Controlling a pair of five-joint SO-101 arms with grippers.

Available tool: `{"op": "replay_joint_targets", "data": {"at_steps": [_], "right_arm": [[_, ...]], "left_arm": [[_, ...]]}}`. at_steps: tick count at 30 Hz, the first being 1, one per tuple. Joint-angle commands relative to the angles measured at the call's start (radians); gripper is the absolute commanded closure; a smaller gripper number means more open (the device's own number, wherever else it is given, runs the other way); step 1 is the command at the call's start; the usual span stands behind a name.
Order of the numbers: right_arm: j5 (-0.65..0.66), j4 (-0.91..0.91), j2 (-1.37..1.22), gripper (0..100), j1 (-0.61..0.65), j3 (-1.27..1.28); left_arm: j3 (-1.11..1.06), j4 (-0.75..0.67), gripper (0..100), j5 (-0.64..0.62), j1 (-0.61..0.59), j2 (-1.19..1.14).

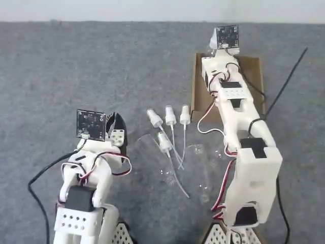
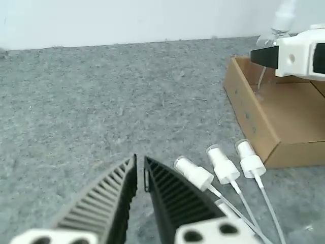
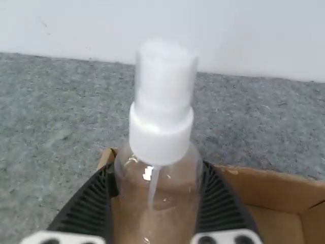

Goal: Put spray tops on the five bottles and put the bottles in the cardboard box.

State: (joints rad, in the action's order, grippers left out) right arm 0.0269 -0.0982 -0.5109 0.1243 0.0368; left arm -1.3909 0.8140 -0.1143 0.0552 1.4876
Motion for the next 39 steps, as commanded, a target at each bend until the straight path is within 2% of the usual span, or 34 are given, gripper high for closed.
{"op": "replay_joint_targets", "data": {"at_steps": [1, 7, 17, 24, 39], "right_arm": [[-0.012, 0.012, 0.021, 92.8, 0.013, -0.071], [-0.006, 0.008, 0.022, 78.6, 0.035, -0.052], [-0.005, 0.008, 0.028, 77.6, 0.038, -0.048], [-0.003, -0.022, 0.030, 67.2, 0.042, -0.052], [-0.006, -0.039, 0.084, 67.0, 0.039, -0.051]], "left_arm": [[0.008, -0.028, 99, 0.002, -0.006, 0.020], [0.008, -0.028, 99, 0.002, -0.006, 0.020], [0.007, -0.028, 99, 0.002, -0.005, 0.020], [0.005, -0.028, 99, 0.002, -0.005, 0.020], [0.004, -0.029, 99, 0.003, -0.005, 0.020]]}}
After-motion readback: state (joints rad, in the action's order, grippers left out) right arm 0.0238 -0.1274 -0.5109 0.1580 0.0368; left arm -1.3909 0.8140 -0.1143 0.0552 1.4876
